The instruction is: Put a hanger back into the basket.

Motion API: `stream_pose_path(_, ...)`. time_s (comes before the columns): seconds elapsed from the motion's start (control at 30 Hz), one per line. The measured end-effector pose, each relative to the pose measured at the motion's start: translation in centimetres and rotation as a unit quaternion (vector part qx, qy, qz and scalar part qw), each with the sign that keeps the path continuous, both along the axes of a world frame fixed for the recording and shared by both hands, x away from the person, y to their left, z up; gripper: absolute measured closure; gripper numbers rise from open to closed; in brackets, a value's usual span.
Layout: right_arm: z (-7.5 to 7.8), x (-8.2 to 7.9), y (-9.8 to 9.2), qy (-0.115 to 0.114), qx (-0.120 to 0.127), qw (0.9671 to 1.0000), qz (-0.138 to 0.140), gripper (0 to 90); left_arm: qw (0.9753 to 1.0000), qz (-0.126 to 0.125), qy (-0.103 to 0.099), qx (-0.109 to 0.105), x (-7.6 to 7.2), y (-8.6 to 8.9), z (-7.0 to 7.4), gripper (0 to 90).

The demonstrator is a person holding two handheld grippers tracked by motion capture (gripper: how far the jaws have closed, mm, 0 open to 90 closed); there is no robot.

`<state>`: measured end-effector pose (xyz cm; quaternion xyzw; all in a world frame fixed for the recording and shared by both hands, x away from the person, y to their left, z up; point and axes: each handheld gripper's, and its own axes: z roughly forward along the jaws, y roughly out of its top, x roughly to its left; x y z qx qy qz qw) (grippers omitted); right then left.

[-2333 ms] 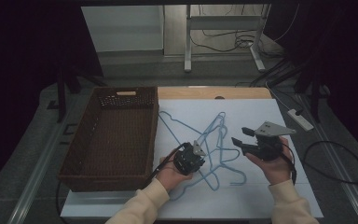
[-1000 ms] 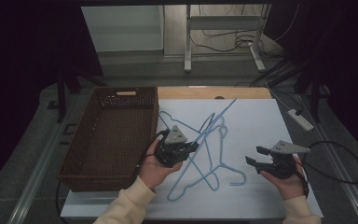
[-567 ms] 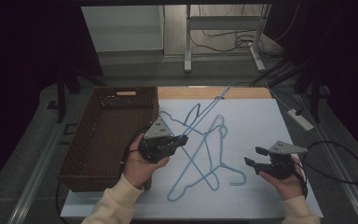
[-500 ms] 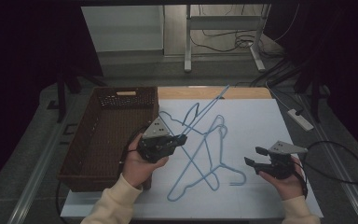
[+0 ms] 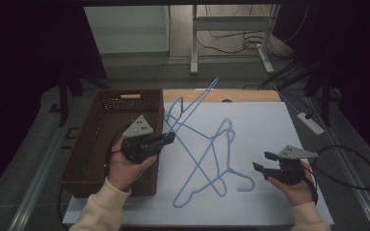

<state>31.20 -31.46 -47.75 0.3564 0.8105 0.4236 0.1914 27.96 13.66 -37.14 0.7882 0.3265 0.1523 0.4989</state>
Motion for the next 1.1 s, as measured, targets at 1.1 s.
stream_pose_path(1.1, -0.4, 0.2, 0.4, 0.005, -0.008, 0.9999, 0.005, 34.9, 0.9968, 0.064, 0.031, 0.037, 1.6, 9.7, -0.3, 86.2)
